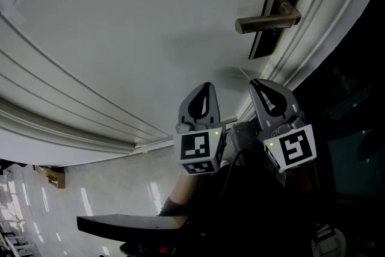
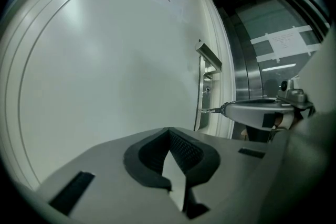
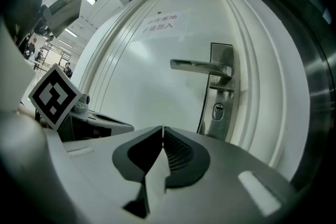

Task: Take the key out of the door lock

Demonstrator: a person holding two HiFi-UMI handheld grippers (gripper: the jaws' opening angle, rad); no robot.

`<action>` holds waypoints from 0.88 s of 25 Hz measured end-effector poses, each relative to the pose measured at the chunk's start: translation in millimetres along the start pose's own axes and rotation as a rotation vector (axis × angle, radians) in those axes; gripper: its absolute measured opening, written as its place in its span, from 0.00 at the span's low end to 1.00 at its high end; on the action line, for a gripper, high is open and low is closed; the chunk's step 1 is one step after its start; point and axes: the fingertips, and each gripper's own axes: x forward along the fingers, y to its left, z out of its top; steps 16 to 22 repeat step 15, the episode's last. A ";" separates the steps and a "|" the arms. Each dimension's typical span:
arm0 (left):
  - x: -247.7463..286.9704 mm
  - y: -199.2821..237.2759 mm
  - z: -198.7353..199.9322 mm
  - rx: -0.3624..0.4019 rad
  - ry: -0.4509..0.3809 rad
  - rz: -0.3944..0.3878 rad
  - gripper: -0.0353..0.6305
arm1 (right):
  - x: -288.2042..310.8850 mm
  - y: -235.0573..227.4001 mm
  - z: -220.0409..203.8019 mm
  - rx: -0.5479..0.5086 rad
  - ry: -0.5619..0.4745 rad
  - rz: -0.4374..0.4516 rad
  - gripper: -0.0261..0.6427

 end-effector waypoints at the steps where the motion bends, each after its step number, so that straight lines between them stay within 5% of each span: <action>1: 0.7 -0.4 -0.1 0.003 -0.001 -0.001 0.05 | 0.1 -1.2 -0.5 0.007 0.001 -0.003 0.06; 22: 4.1 -11.1 -1.5 0.020 0.019 -0.032 0.05 | -0.1 -8.5 -0.4 0.045 -0.009 -0.008 0.06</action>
